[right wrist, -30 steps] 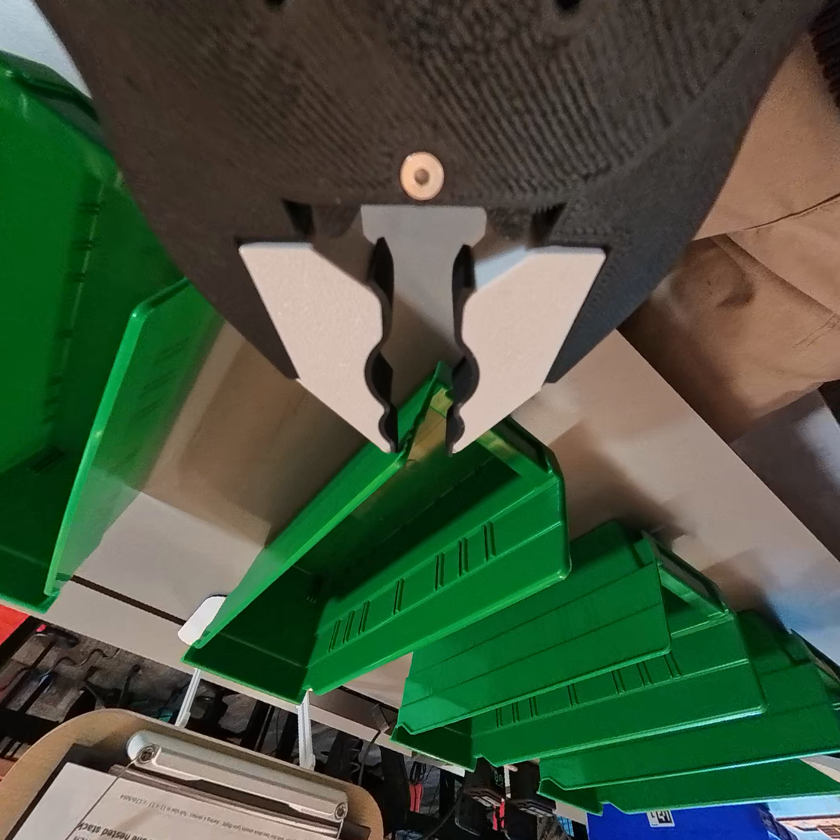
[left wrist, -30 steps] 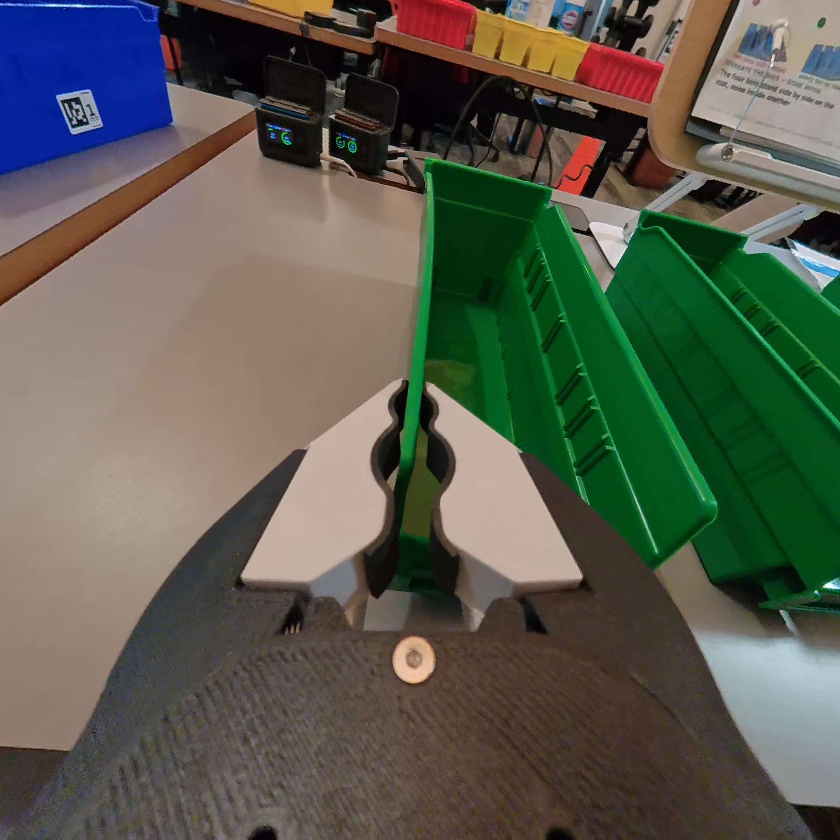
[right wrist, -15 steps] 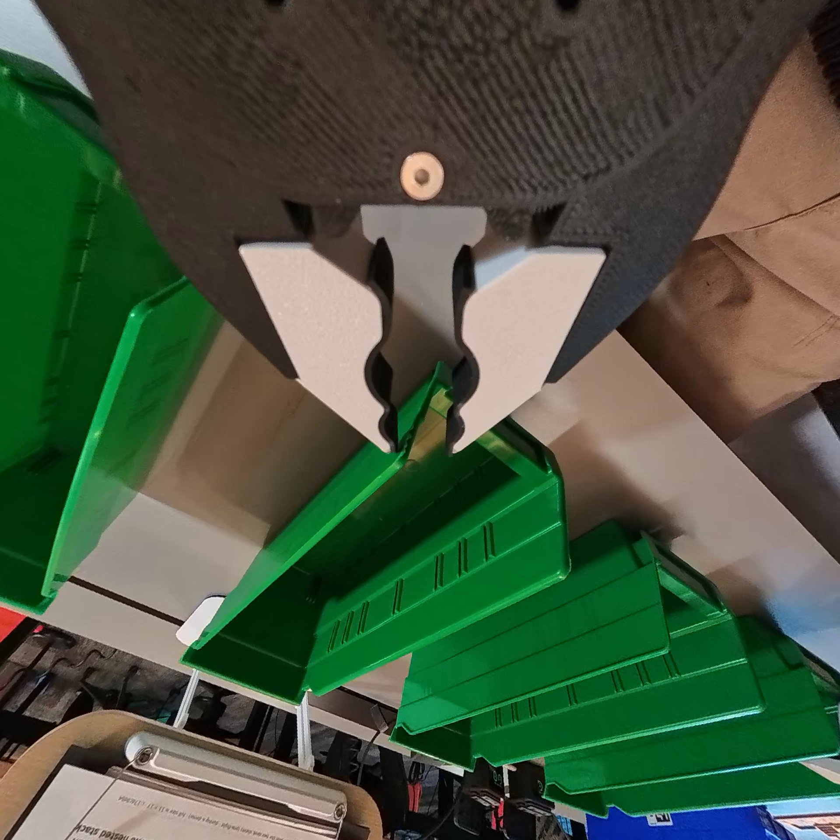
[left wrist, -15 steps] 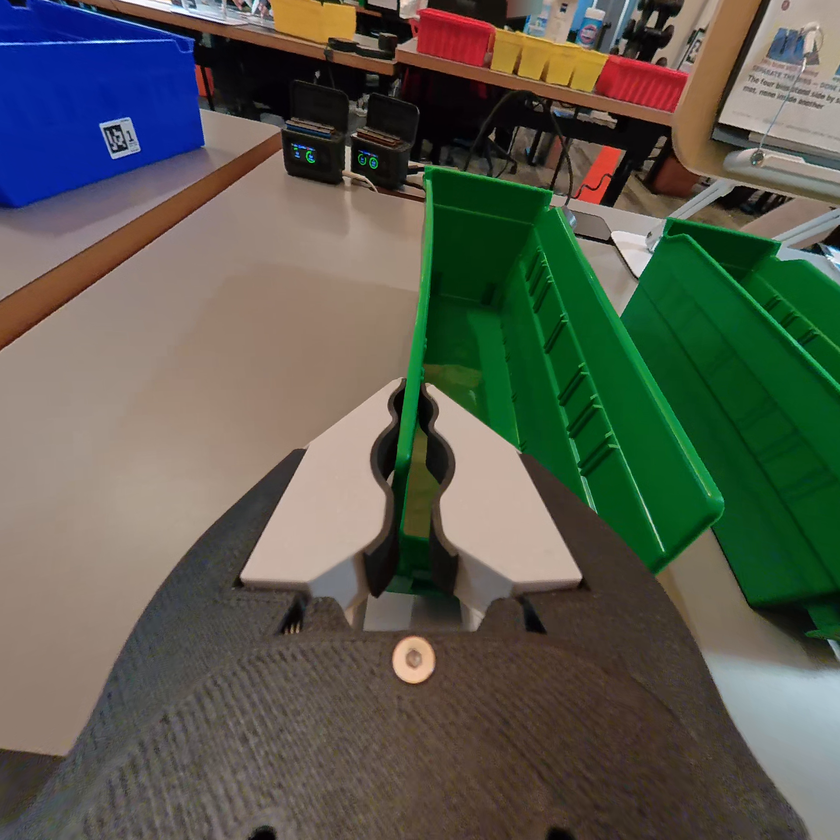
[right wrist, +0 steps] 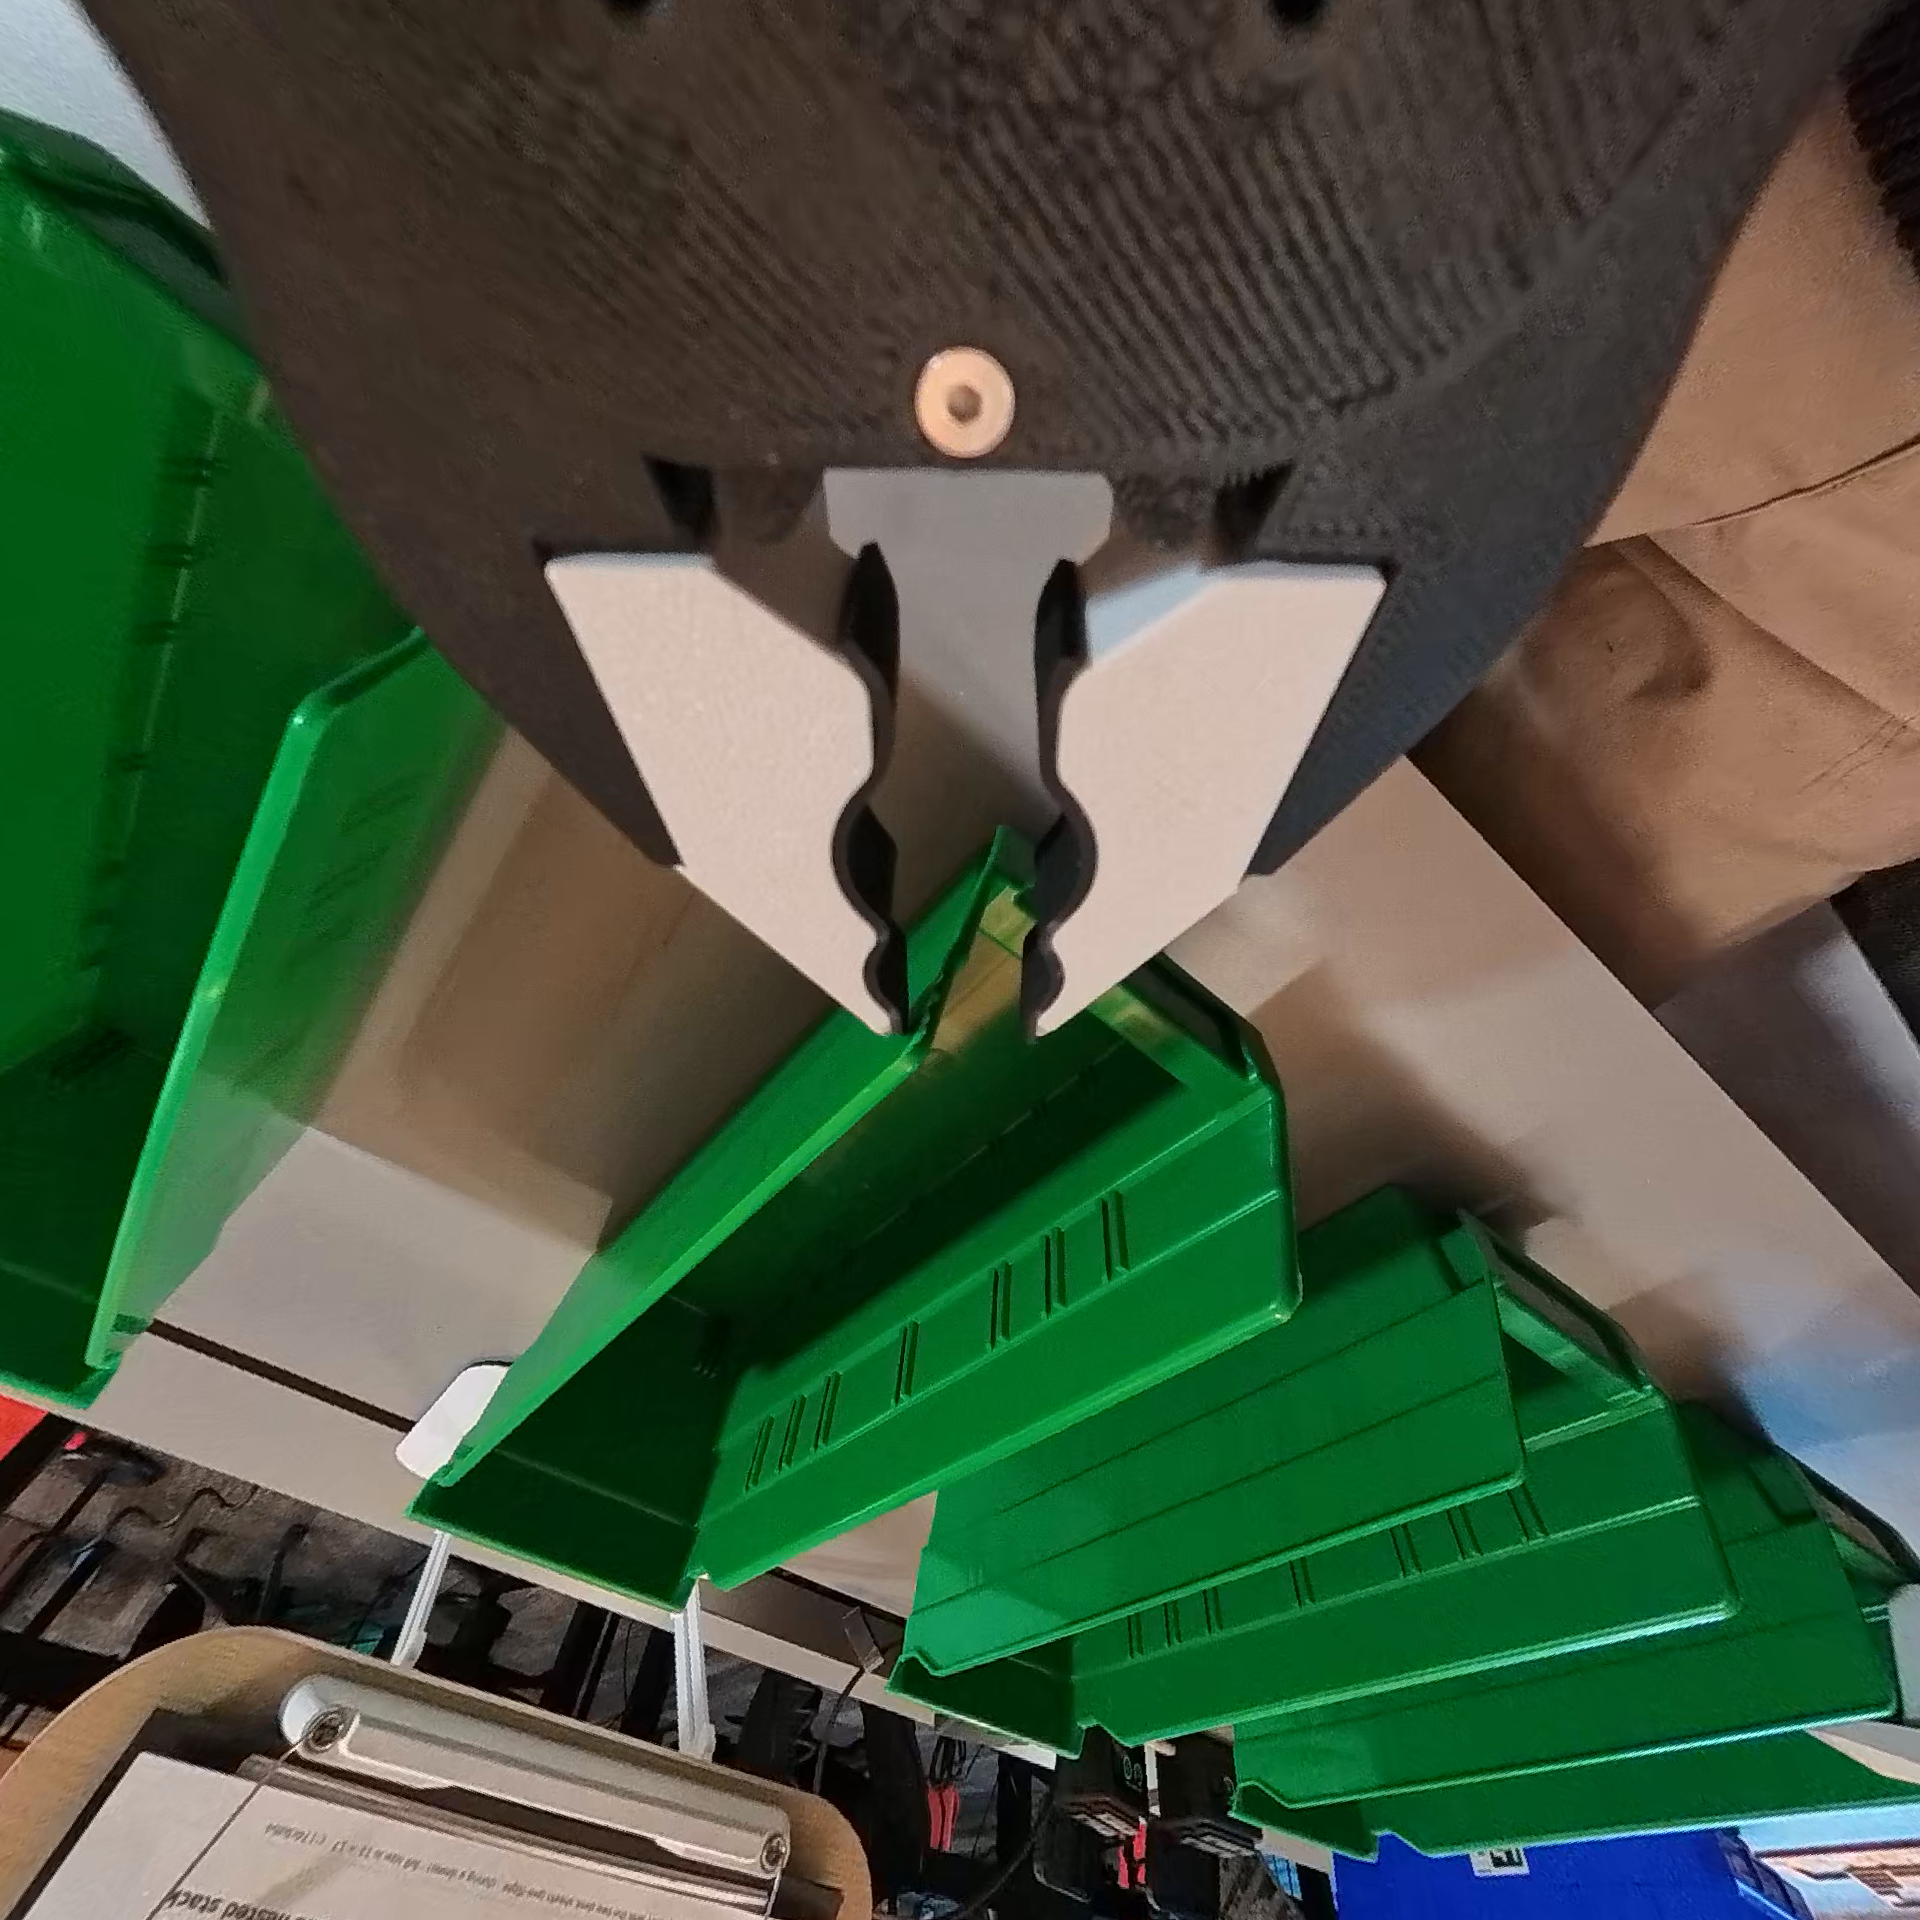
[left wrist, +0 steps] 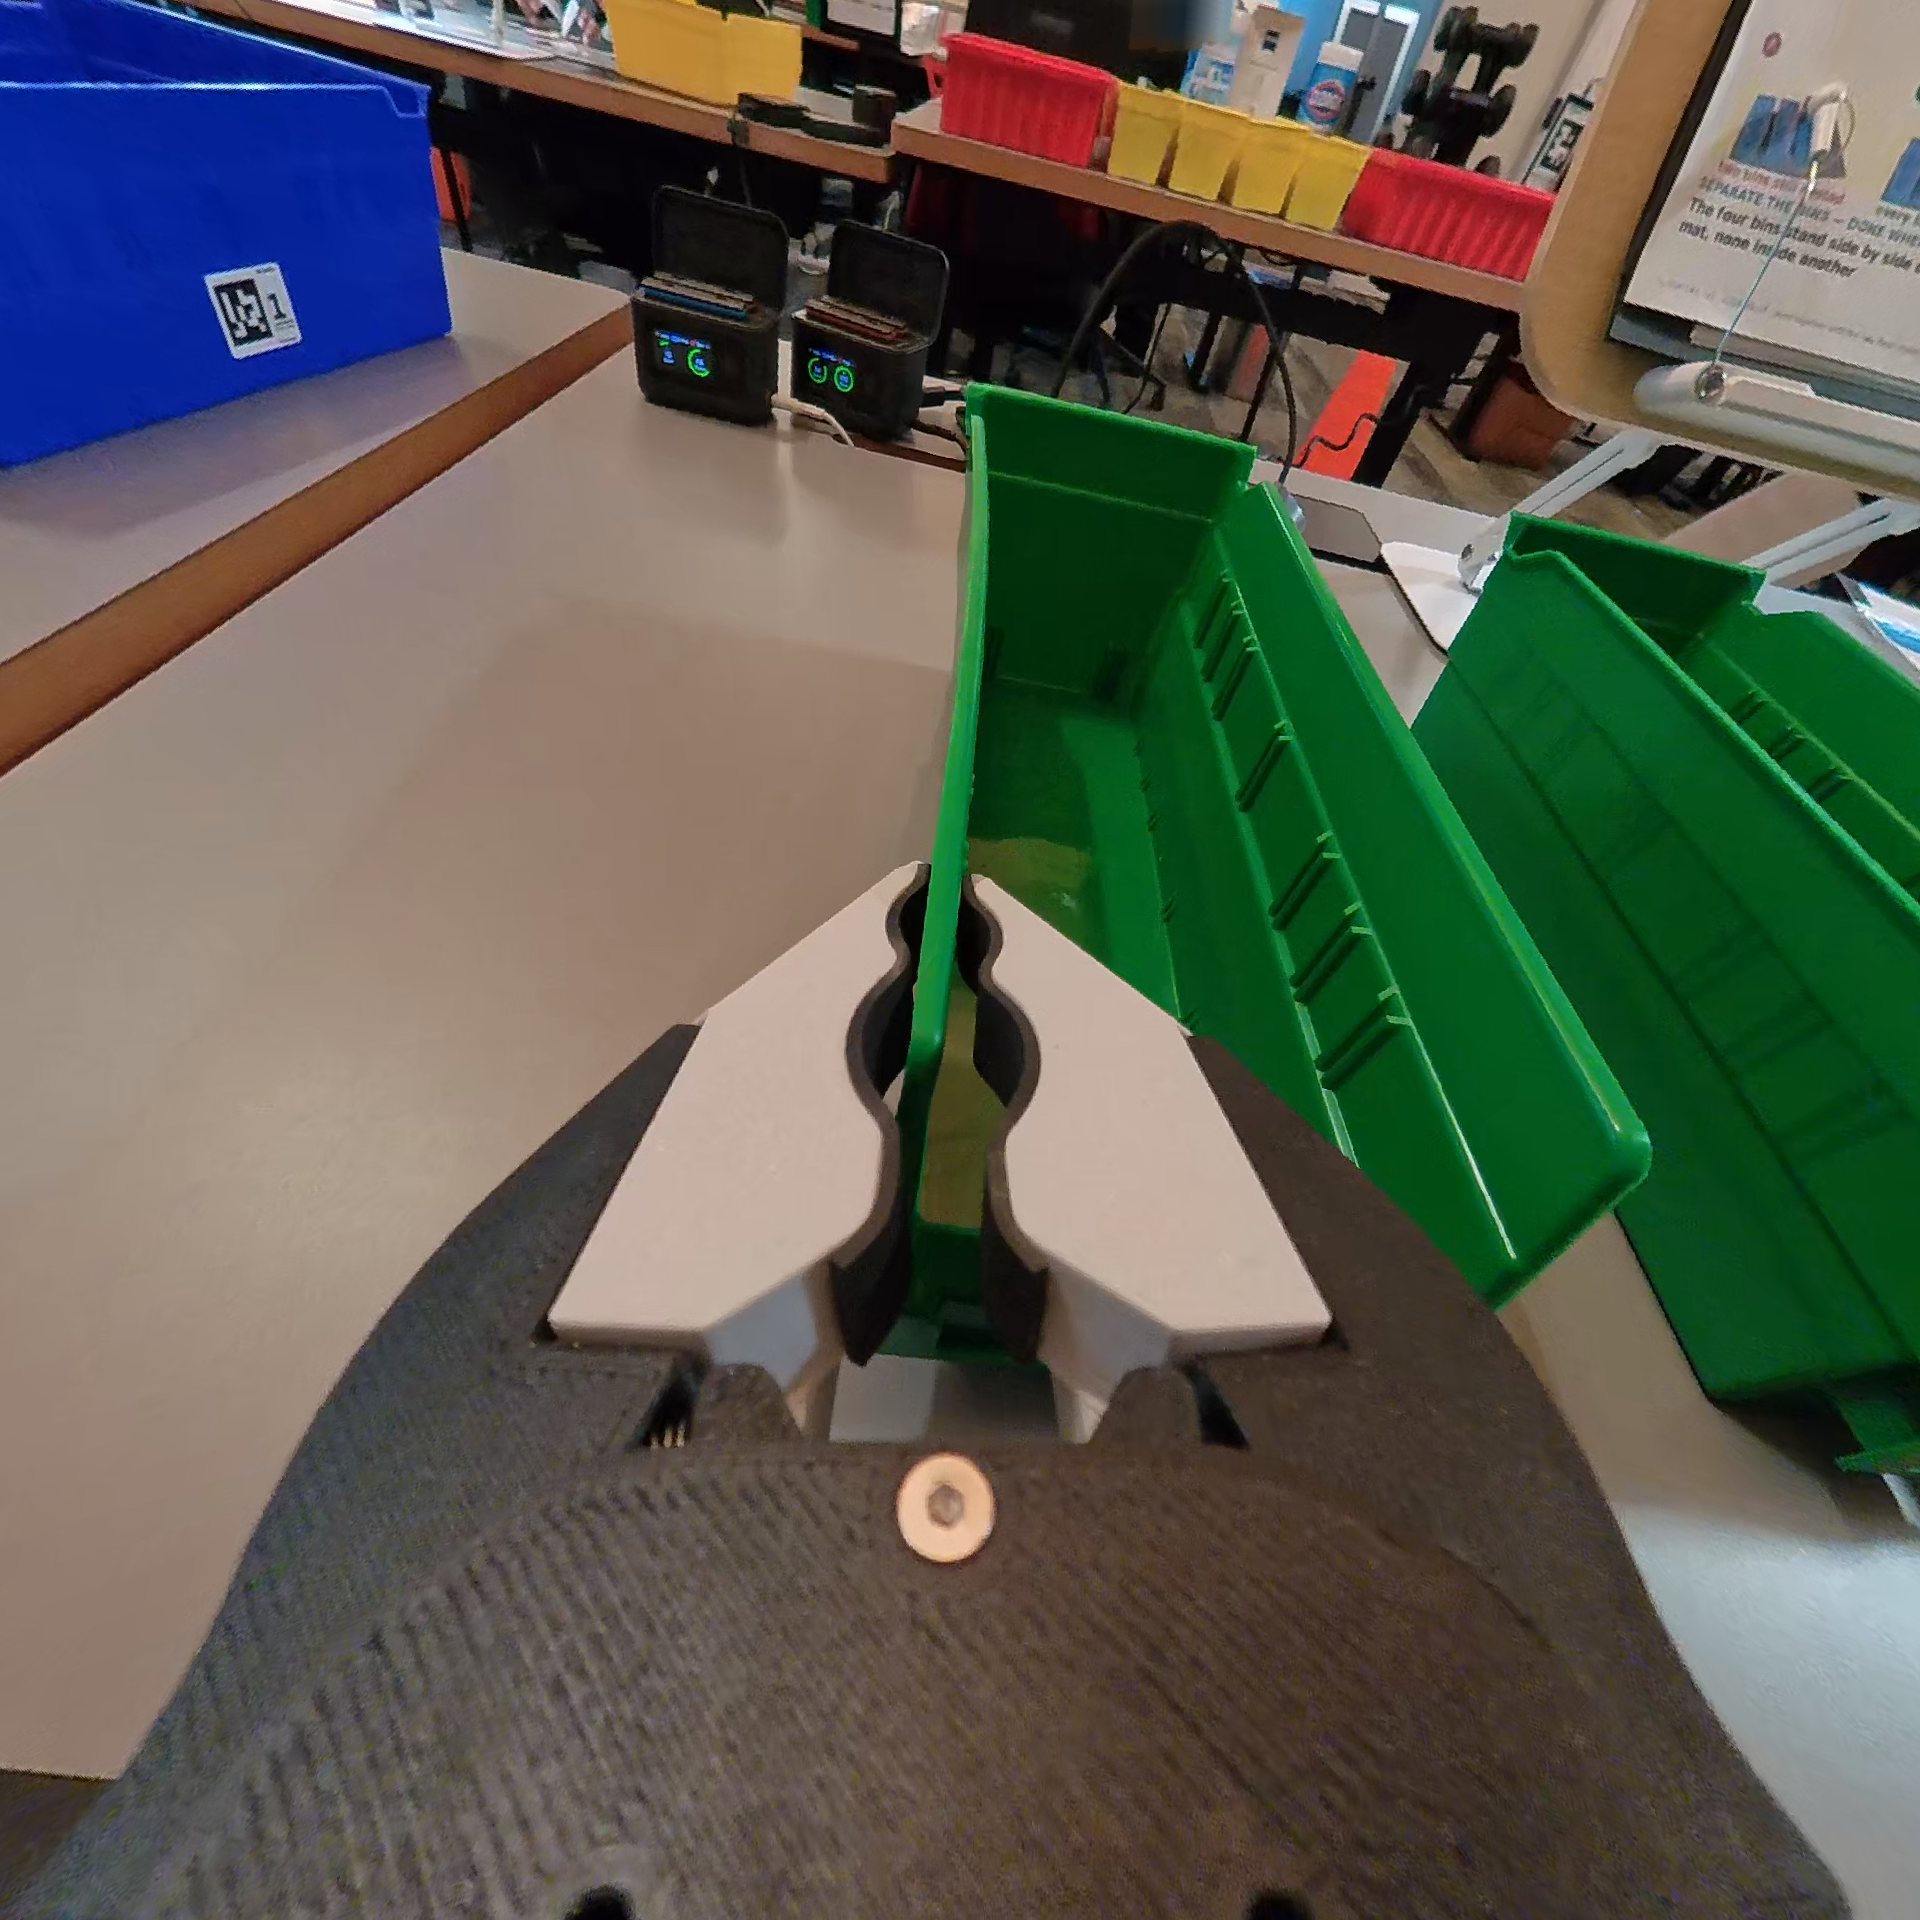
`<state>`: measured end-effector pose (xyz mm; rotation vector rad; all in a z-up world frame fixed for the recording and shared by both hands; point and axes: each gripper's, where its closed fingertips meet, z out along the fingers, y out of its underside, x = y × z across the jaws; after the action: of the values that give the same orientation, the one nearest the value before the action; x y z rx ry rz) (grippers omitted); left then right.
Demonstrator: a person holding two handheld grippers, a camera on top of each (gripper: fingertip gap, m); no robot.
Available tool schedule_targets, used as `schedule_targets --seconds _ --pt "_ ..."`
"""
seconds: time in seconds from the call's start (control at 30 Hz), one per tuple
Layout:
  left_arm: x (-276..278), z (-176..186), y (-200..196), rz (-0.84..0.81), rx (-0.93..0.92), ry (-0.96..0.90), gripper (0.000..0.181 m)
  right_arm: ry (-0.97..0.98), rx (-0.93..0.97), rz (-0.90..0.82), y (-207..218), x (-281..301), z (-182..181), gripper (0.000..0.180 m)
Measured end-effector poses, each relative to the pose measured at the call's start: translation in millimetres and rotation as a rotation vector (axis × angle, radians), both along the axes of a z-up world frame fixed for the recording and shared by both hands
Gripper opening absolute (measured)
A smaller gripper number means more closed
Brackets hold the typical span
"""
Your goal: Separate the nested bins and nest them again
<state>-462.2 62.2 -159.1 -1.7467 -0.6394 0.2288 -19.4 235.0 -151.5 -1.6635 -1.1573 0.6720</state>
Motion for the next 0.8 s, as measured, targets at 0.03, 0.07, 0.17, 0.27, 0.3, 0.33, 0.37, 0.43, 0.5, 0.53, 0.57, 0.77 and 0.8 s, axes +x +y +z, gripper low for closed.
schedule_targets --seconds 0.03,0.07,0.17,0.27,0.3,0.33,0.37,0.43,0.5,0.53,0.57,0.77,0.8 --pt "-0.1 0.0 0.0 0.001 0.000 0.000 0.003 0.001 0.000 0.000 0.0 0.1 0.1 0.020" --pt "-0.1 0.0 0.1 0.001 -0.001 0.001 0.003 0.001 0.000 0.000 0.0 0.1 0.2 0.020" --pt "-0.1 -0.4 -0.2 0.004 -0.005 0.002 0.003 0.001 -0.001 0.000 0.0 0.0 0.0 0.020" --pt "0.1 -1.0 -0.6 0.005 -0.009 -0.004 0.004 0.001 -0.008 0.001 0.2 -0.1 -1.1 0.020" --pt "0.2 -1.1 -0.6 0.005 -0.010 -0.004 0.004 0.000 -0.012 0.001 0.3 -0.2 -1.8 0.020" --pt "0.2 -1.2 -0.6 0.006 -0.011 -0.004 0.004 -0.001 -0.016 0.001 0.4 -0.2 -2.5 0.020" --pt "0.2 -1.3 -0.6 0.006 -0.011 -0.004 0.004 -0.001 -0.020 0.002 0.5 -0.3 -3.1 0.020" --pt "0.1 -1.3 -0.7 0.007 -0.012 -0.006 0.004 0.000 -0.023 0.002 0.6 -0.4 -3.4 0.020" --pt "0.1 -1.5 -0.7 0.008 -0.012 -0.007 0.004 0.000 -0.024 0.002 0.6 -0.3 -3.5 0.020" --pt "0.2 -1.5 -0.8 0.008 -0.012 -0.008 0.005 -0.001 -0.024 0.002 0.6 -0.3 -3.8 0.020" --pt "0.1 -1.4 -0.8 0.009 -0.012 -0.008 0.004 -0.003 -0.027 0.003 0.7 -0.4 -4.4 0.020" --pt "2.8 -1.4 0.1 -0.014 -0.013 -0.012 0.003 -0.014 -0.049 -0.005 2.4 0.5 -9.0 0.024" --pt "2.9 -1.5 0.1 -0.016 -0.012 -0.012 0.003 -0.012 -0.051 -0.006 2.7 0.7 -8.8 0.024"
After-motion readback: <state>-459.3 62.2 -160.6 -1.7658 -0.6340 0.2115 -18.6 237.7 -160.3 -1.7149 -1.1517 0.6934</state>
